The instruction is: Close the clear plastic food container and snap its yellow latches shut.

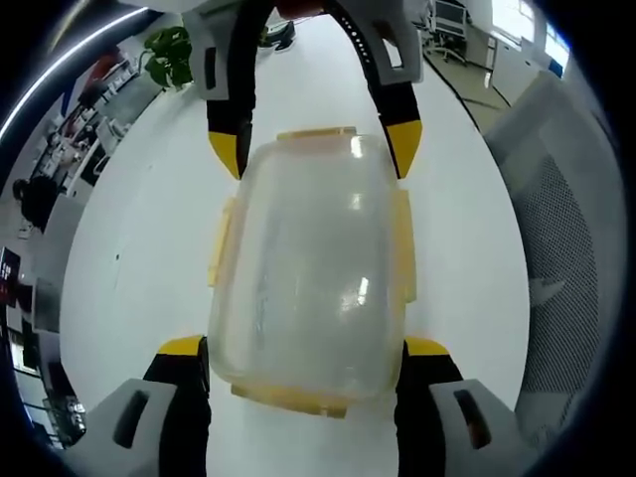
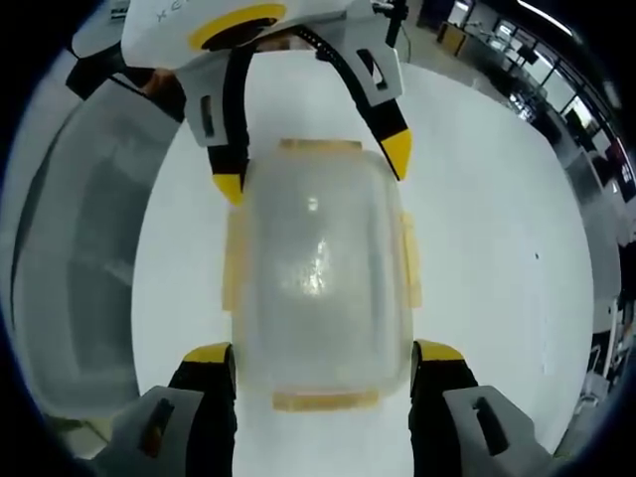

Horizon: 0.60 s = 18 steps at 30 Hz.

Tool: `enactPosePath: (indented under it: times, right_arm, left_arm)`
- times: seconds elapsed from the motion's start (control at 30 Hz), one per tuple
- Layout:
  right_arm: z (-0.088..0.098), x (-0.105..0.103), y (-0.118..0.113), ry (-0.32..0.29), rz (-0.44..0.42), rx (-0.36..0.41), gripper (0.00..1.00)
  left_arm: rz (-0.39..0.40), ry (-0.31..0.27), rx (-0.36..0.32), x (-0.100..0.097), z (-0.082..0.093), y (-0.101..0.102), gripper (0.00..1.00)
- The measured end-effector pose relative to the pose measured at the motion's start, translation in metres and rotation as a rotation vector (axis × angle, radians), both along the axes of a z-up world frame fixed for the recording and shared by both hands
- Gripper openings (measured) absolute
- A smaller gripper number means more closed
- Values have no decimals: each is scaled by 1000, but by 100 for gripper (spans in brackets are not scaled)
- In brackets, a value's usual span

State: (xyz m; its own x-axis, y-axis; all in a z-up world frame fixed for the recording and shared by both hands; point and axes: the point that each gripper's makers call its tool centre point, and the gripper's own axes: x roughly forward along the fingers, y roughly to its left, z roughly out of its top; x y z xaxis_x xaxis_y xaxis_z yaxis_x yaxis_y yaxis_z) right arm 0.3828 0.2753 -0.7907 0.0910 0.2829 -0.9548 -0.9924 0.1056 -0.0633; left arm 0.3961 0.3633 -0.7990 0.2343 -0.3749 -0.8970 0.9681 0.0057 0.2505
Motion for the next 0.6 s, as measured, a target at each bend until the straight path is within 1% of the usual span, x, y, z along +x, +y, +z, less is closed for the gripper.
enactPosePath:
  times: [0.4,0.6]
  right_arm:
    - [1,-2,9,1,3,-3,71]
    - [0,-2,10,2,4,1,71]
  left_arm:
    - [4,0,-1,-2,0,9,76]
    - [6,0,-1,-2,0,11,76]
